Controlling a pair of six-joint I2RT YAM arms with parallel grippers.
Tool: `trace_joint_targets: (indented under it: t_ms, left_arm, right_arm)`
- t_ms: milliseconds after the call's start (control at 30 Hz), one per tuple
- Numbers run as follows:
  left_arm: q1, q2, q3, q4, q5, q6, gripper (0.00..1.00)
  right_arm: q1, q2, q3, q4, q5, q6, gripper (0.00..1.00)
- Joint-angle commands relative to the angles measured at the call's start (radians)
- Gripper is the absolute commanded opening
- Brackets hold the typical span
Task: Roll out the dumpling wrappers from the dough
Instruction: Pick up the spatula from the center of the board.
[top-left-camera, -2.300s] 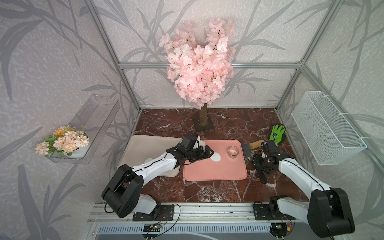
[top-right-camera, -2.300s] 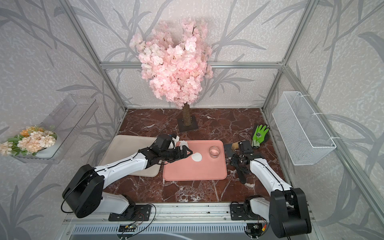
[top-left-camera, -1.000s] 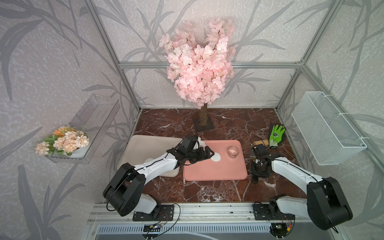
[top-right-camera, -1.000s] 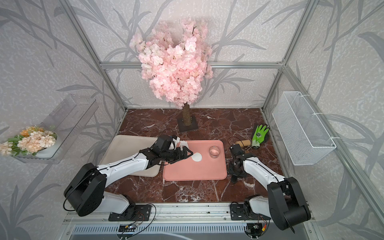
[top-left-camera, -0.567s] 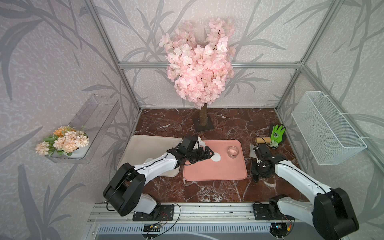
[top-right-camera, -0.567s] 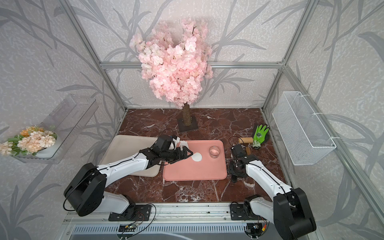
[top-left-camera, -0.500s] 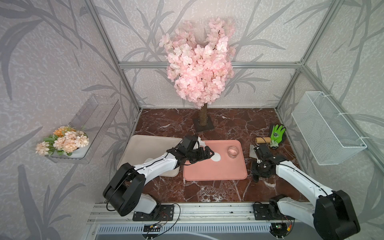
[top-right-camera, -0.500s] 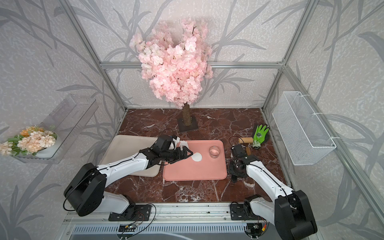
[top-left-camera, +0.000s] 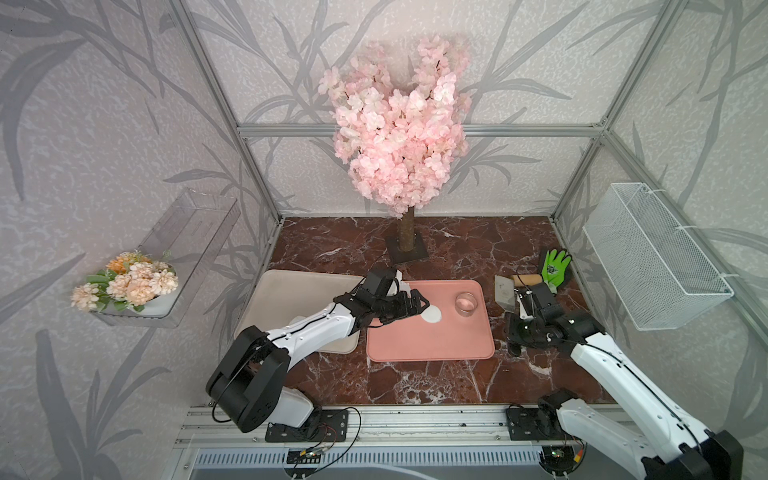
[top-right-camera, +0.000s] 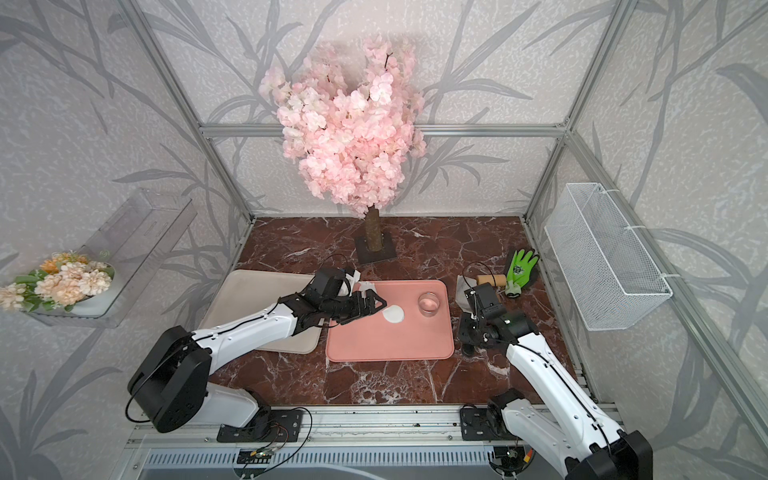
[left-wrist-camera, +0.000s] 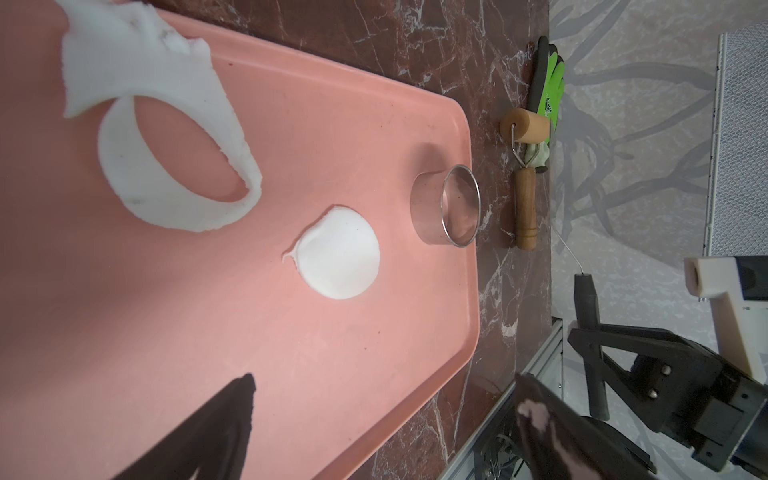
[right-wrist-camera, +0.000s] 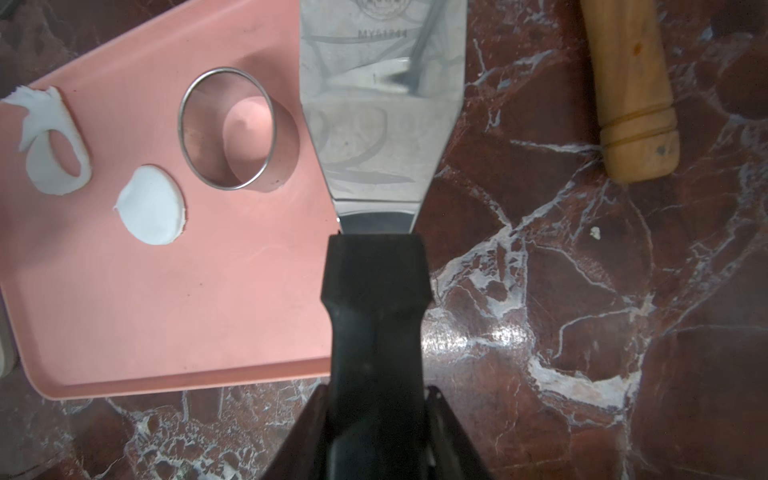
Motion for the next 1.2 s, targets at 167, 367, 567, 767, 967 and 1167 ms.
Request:
trace_joint_targets:
  t_ms: [167,367,567,767,967,1167]
  left_arm:
    - [0.021,0.015,0.053,-0.039,-0.019,0.041,0.98]
    - [0.025,0.015,0.068,-0.061,-0.033,0.050,0.98]
    - [0.033,0.006,0.074,-0.097,-0.070,0.056,0.98]
    - [0.032,-0.002,0.079,-0.168,-0.125,0.068,0.79]
    - [0.030,-0.013,0.036,-0.193,-0.135,0.062,0.42]
    - [0.020,0.000,0.001,-0.202,-0.152,0.051,0.27]
  right_arm:
    - [0.090,-0.035,0.113,-0.077,-0.055,-0.044,0.02]
    - [0.212,0.000,0.135,-0.066,-0.056,-0.065,0.00]
    - [0.336,0.042,0.174,-0.108,-0.018,-0.067,0.00]
    - [0.409,0.047,0.177,-0.132,-0.023,-0.061,0.00]
    - [0.477,0.050,0.156,-0.139,-0.039,-0.045,0.00]
    - [0.529,0.063,0.140,-0.141,-0.065,-0.024,0.00]
